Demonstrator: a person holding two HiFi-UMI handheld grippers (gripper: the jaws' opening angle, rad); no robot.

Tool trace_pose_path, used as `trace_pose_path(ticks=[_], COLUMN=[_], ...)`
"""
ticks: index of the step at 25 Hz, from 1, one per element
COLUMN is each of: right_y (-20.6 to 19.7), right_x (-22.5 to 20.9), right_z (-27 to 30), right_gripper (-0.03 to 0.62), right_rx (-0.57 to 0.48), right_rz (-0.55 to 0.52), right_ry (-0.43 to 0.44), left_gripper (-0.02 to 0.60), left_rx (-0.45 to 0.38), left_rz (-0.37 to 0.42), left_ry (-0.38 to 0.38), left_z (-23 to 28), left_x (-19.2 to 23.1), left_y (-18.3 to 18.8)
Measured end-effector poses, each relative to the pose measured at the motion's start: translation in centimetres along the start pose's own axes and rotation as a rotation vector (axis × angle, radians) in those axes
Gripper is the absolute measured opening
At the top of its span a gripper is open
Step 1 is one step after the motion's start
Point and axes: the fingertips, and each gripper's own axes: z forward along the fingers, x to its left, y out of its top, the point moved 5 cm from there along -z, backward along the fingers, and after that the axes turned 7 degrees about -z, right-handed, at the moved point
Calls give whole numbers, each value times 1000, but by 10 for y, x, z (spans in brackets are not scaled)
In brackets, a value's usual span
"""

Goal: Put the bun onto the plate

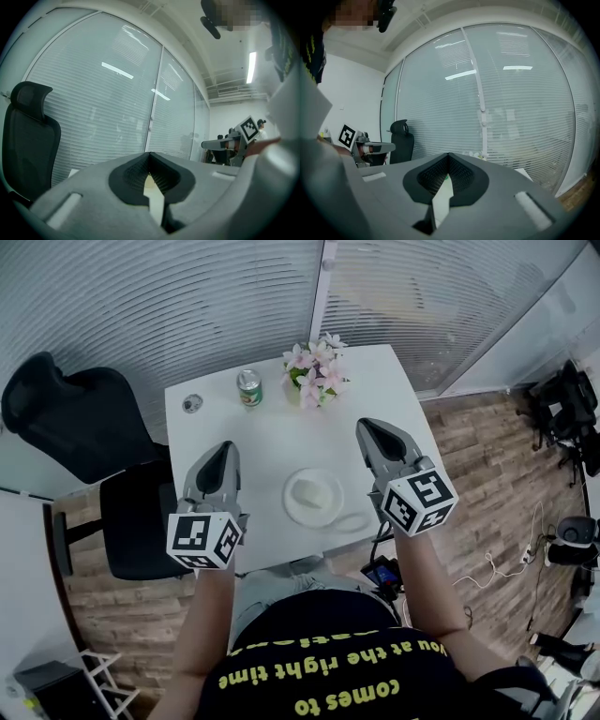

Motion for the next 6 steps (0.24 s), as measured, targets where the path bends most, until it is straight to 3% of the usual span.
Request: trace_pose_path(ticks=[6], right_y=[0], right_x=[-1], right_z=[-1], right_gripper=[6], right_rx=[-1], right_rz=[2], right_ry=[2], left_gripper=[1], left_rx=[-1], left_rz=[-4], left_ry=[-3], left_z=[4], left_x=[0], left_y=[-1])
